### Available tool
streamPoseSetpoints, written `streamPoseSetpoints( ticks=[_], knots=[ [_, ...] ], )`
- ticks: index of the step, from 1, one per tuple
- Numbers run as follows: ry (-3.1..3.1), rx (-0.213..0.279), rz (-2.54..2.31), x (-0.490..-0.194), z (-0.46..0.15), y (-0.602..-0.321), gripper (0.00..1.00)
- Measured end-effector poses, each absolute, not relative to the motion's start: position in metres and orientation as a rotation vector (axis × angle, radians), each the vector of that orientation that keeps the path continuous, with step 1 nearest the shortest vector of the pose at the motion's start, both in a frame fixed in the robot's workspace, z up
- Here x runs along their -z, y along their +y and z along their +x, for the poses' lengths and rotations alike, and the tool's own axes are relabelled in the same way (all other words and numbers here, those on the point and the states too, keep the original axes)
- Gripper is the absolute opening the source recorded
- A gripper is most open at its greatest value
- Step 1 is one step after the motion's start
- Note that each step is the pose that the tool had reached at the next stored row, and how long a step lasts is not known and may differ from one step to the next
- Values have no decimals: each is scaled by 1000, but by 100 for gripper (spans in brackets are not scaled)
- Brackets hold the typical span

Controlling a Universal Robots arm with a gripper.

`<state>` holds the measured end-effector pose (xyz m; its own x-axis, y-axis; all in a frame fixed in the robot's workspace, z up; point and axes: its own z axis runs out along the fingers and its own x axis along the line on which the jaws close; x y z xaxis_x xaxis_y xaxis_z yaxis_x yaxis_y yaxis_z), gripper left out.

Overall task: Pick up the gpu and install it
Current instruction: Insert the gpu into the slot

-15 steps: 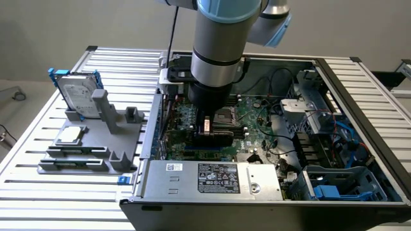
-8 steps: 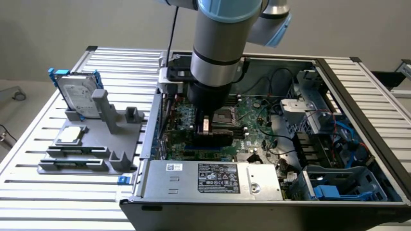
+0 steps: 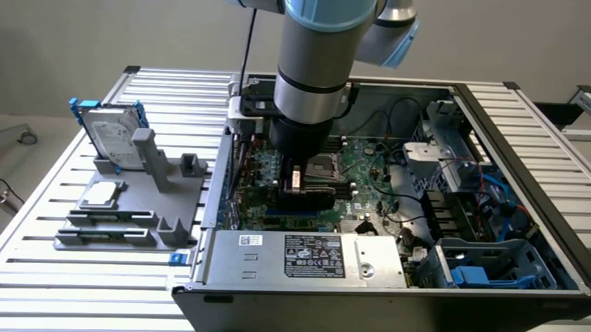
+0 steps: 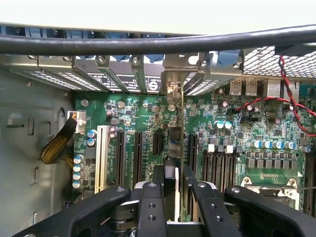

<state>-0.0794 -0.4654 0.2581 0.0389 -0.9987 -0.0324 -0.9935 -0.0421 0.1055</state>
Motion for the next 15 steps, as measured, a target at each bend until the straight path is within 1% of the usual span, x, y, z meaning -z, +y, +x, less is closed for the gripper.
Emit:
streamPoseSetpoints(
  ticks=[15],
  knots=[
    [-2136,149,2224,-256,-79,-465,27]
  ],
)
